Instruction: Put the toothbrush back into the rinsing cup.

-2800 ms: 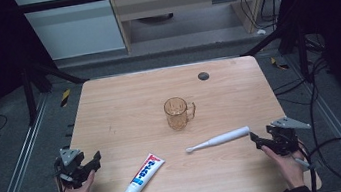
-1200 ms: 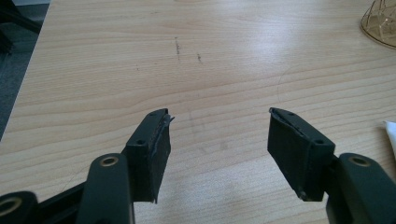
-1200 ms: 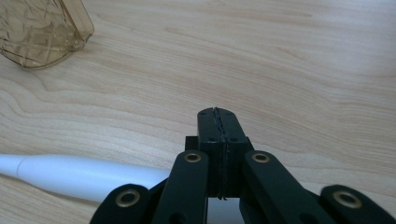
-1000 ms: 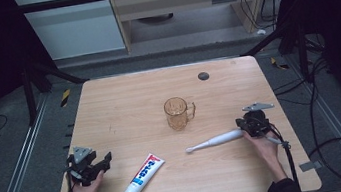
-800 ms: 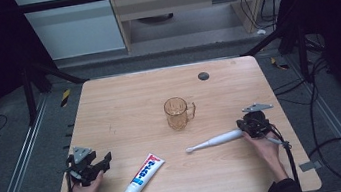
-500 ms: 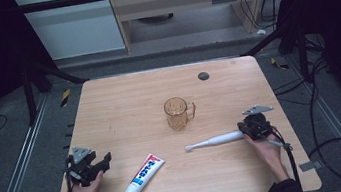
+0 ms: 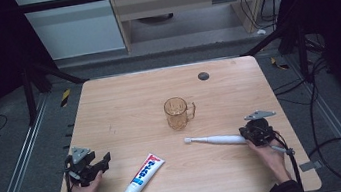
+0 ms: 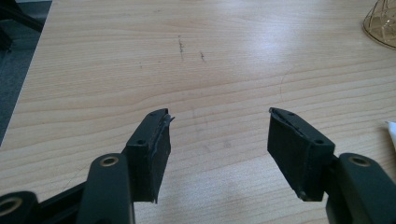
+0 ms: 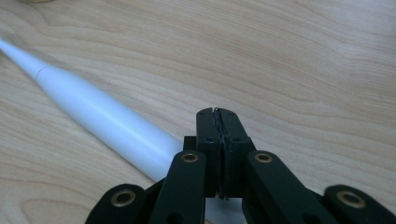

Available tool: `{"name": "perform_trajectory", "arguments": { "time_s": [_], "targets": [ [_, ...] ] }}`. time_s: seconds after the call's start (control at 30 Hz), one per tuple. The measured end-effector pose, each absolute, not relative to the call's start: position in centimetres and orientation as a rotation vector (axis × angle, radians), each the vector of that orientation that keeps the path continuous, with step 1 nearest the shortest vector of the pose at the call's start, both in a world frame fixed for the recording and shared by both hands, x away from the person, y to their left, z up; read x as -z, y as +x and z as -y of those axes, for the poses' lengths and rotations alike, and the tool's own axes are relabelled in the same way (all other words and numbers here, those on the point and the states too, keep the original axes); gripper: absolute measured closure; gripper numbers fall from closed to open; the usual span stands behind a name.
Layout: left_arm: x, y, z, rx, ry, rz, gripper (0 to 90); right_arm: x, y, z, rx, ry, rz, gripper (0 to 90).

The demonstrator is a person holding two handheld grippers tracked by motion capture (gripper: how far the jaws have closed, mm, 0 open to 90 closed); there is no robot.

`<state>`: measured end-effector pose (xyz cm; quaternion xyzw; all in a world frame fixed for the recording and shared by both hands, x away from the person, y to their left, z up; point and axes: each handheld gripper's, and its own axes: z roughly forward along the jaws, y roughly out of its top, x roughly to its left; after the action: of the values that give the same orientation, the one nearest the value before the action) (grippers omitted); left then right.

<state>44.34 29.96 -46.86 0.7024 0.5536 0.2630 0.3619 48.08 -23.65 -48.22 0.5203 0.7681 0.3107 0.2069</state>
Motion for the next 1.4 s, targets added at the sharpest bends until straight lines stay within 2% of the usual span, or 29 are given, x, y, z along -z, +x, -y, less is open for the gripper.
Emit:
{"name": "perform_trajectory", "arguments": {
  "time_s": [1.4],
  "targets": [
    [46.8,44.3,-30.2,-0.667,1.796,-1.438,38.5,48.5,41.9,23.8,-0.913,1.472,-2.175,88.0]
  ]
}}
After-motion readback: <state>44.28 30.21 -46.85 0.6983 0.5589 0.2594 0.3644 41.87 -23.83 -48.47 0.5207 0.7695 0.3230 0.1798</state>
